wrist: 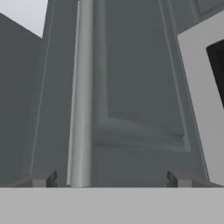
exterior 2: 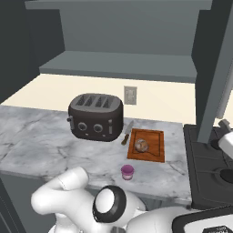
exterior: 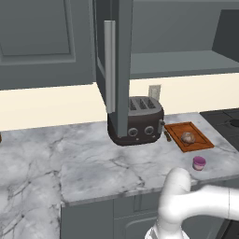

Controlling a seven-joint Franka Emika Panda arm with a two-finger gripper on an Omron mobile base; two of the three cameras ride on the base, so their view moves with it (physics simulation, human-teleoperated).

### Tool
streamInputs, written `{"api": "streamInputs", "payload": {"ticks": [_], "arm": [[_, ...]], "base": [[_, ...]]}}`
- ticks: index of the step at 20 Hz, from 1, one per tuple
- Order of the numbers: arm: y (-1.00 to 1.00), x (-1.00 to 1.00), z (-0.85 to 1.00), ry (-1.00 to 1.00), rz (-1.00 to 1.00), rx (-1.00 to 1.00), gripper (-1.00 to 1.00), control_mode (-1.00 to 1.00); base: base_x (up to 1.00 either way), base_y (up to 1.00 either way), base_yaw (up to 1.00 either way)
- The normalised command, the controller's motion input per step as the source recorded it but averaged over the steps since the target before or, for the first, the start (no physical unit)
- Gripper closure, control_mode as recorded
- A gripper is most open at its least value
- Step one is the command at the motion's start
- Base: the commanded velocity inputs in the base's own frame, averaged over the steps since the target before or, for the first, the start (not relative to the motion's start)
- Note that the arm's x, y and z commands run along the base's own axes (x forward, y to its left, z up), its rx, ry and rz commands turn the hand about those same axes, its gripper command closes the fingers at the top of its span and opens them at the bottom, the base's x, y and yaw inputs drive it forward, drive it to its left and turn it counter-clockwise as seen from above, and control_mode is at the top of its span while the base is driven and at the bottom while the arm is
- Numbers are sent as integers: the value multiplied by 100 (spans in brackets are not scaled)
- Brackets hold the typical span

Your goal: Pick the bread, place it on the cutting board, pick the jam, place it on the counter, and close the cabinet.

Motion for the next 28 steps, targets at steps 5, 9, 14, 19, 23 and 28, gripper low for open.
{"api": "streamInputs", "payload": {"ticks": [5,9,14,19,23,28], "arm": [[-3,2,0,0,12,0,-100,-100],[-1,0,0,0,13,0,-100,-100],[0,1,0,-1,13,0,-100,-100],[0,0,0,-1,13,0,-100,-100],[0,4,0,0,11,0,-100,-100],[0,9,0,0,9,0,-100,-100]], "base": [[0,0,0],[0,0,0],[0,0,0],[0,0,0],[0,0,0],[0,0,0]]}}
